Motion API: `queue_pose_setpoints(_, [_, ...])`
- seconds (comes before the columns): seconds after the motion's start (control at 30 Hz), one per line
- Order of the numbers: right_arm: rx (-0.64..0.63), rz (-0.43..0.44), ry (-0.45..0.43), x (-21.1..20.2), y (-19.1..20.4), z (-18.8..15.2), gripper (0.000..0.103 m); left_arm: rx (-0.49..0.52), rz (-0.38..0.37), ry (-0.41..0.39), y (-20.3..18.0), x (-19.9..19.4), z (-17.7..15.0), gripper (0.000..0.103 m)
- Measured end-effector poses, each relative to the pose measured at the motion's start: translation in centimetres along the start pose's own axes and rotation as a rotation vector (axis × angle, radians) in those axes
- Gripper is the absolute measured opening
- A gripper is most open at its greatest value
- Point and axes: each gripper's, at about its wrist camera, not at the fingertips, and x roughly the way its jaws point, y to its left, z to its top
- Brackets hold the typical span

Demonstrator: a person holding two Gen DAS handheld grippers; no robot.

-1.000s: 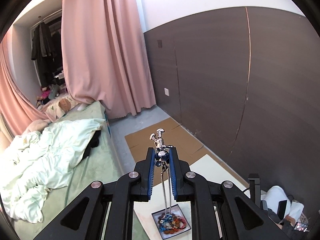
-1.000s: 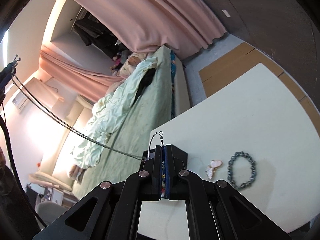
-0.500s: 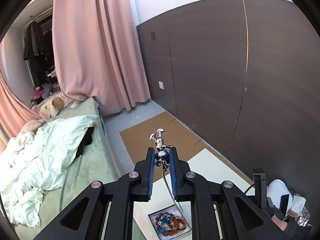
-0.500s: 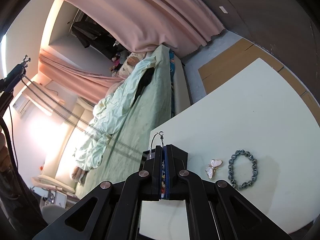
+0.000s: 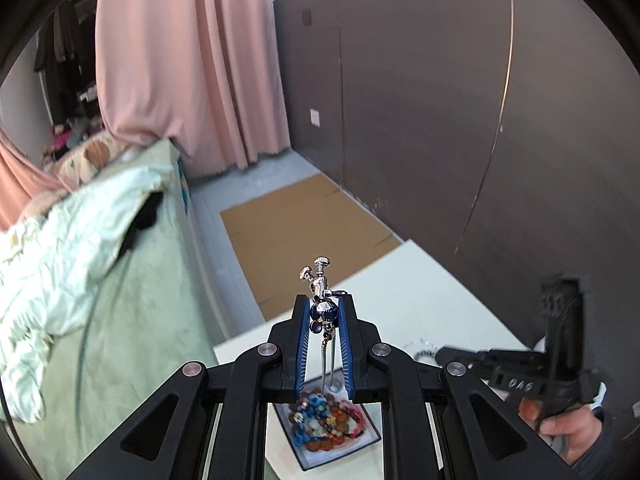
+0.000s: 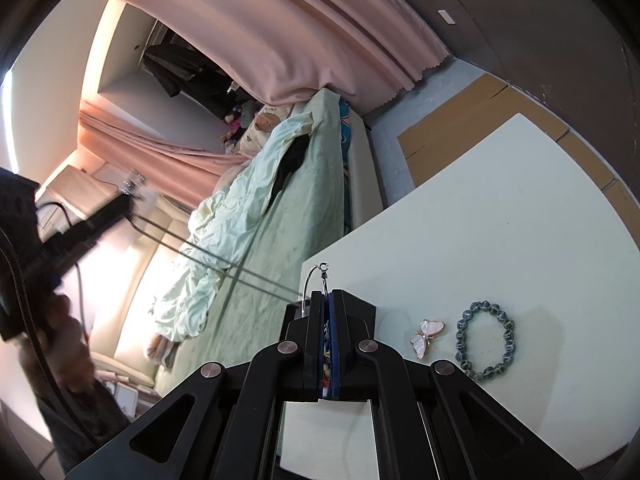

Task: Organize jewelry
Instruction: 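Lower the chain into the black box with left gripper while right gripper drops the hoop in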

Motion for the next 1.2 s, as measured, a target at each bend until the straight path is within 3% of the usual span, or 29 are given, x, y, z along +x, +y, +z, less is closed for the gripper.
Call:
queue_pose_setpoints(0.37, [-0.028, 0.013, 0.024, 0.8, 0.6, -0.4, 0.004, -0.084, -0.099, 0.063, 0.1, 5.4, -4.9, 0.015])
queue_pose_setpoints(0.6, [-0.039, 0.002, 0.063, 2.8, 0.9, -0.3, 0.004, -0.205, -0.184, 0.103, 2.6, 6.7, -7.6, 0.016])
queue_pose_setpoints(0.67, [-0.052, 0.0, 0.075, 3.6, 1.4, -0.3, 0.004, -0.226, -0.176, 0.102, 3.5, 6.4, -8.2, 0.027])
queue_pose_setpoints(0.73, [-0.073, -0.004, 0.087, 4.5, 2.1, -0.4, 0.004, -0.249, -0.171, 0.085, 4.5, 5.8, -8.7, 0.053])
queue_pose_setpoints(0.77, [-0.087, -0.01, 0.092, 4.9, 2.5, -0.5, 0.004, -0.261, -0.168, 0.075, 4.9, 5.6, -9.1, 0.056])
queue_pose_setpoints(1.1, [-0.207, -0.106, 0.118, 7.3, 4.6, -1.5, 0.004, -0.307, -0.14, 0.059, 6.9, 3.9, -11.4, 0.059])
queue_pose_setpoints(1.17, [-0.215, -0.119, 0.16, 7.7, 4.7, -1.7, 0.005, -0.313, -0.145, 0.056, 7.0, 3.7, -11.7, 0.062])
queue_pose_setpoints(1.2, [-0.206, -0.12, 0.19, 8.0, 4.6, -1.8, 0.01, -0.316, -0.146, 0.057, 7.1, 3.6, -11.9, 0.069])
